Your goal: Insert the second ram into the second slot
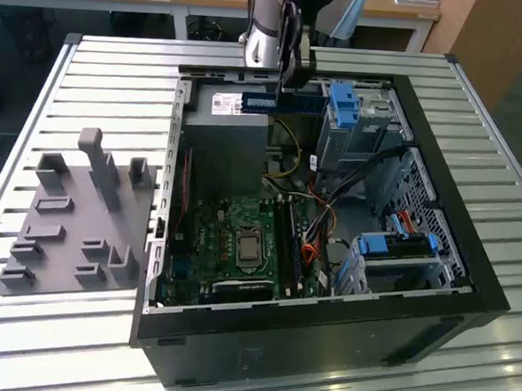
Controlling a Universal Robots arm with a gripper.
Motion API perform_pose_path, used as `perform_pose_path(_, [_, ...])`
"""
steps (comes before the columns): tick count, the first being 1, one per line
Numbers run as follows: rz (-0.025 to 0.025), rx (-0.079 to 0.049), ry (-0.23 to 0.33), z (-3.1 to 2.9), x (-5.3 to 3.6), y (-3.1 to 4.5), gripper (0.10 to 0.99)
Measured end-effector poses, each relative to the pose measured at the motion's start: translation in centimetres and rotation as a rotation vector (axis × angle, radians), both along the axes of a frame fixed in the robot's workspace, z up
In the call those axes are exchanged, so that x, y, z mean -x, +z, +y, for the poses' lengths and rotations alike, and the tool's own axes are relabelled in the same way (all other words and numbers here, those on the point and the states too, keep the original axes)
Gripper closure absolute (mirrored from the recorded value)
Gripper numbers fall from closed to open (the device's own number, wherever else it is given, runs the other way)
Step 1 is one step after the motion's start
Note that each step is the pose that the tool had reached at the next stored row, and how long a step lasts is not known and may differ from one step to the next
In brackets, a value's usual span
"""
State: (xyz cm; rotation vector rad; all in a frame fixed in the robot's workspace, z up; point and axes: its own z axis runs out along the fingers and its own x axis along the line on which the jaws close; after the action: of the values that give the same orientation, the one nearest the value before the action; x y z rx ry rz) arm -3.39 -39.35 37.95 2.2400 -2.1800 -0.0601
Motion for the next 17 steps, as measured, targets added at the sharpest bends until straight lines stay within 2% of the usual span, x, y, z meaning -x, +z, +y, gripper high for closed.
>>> perform_pose_path(9, [0.0001,0.0,0.0,-0.09,0.0,0.01,0.949])
perform_pose_path(17, [0.0,0.0,0.0,-1.06,0.0,0.0,0.949])
